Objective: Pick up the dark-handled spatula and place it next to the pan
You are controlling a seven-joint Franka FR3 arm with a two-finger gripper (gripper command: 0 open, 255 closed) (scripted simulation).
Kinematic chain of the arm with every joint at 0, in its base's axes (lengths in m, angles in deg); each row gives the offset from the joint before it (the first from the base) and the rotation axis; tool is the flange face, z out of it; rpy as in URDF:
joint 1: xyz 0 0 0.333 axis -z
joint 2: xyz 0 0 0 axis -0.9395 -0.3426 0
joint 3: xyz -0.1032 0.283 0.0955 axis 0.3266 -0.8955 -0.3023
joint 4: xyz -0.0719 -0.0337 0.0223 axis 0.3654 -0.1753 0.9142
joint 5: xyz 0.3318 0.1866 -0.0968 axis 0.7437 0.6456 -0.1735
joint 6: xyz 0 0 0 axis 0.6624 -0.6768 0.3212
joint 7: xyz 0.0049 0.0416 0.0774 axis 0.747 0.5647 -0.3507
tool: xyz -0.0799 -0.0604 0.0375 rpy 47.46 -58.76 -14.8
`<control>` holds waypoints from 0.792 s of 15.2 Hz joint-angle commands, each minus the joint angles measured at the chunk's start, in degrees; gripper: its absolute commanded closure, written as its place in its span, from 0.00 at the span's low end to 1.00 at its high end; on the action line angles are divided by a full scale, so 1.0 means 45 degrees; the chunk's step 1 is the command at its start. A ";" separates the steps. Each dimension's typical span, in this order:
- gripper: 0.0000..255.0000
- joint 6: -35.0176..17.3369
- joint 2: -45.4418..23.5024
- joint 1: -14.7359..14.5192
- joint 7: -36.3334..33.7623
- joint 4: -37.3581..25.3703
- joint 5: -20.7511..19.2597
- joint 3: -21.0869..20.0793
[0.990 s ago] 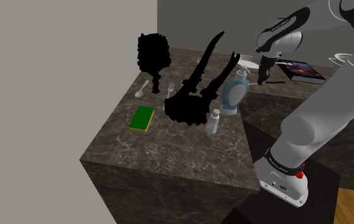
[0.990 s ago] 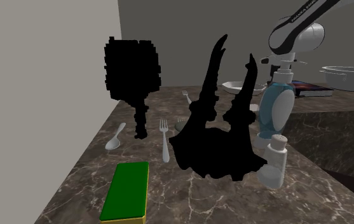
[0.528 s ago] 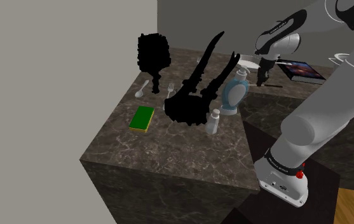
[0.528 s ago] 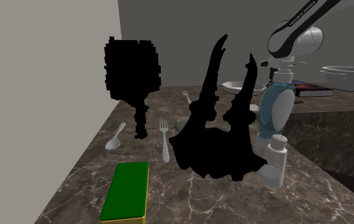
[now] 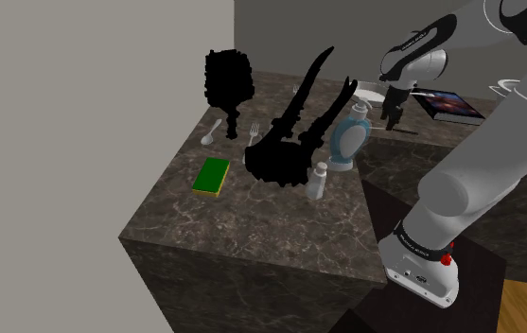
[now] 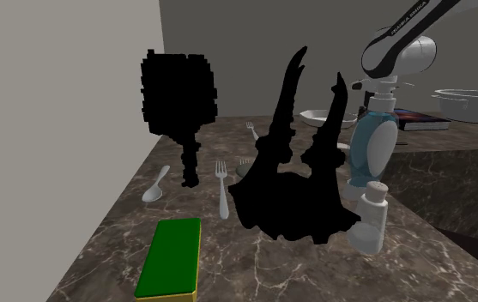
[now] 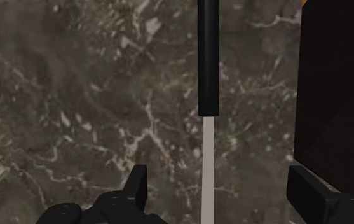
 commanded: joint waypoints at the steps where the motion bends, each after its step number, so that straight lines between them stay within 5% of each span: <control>1: 0.00 0.0457 0.0304 -0.0010 -0.0125 -0.0185 -0.0159 -0.0049; 4: 0.00 0.1729 0.1036 -0.0034 -0.0391 -0.0791 -0.0476 -0.0220; 12: 0.00 0.1726 0.1036 -0.0030 -0.0390 -0.0789 -0.0475 -0.0223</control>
